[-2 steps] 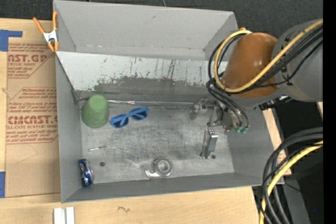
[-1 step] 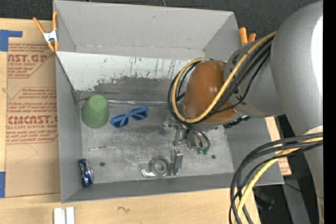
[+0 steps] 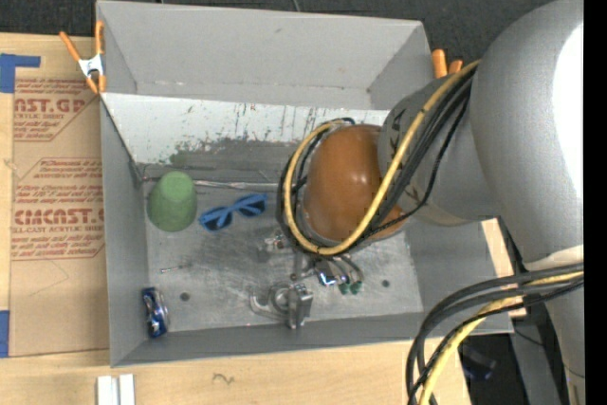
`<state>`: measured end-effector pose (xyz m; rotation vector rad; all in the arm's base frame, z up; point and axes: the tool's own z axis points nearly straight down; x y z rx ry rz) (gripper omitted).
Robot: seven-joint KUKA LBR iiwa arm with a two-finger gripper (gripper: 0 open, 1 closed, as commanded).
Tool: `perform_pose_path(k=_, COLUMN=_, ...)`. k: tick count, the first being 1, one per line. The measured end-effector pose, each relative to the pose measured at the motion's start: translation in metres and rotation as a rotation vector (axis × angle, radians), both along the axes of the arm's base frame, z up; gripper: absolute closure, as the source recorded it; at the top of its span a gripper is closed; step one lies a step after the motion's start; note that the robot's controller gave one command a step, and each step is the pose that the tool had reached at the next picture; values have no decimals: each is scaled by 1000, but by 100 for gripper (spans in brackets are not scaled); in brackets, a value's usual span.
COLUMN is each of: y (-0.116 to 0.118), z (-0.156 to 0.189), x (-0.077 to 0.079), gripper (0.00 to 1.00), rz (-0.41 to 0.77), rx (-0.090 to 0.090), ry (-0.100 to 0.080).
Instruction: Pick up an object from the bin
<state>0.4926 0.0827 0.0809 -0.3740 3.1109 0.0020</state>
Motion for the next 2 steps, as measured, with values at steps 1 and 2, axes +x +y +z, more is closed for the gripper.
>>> perform_pose_path(k=1, y=0, z=-1, x=-2, gripper=100, rz=0, rx=-1, ry=8)
perform_pose_path(k=2, y=-60, z=225, x=10, gripper=100, rz=138, rx=-3, ry=-3)
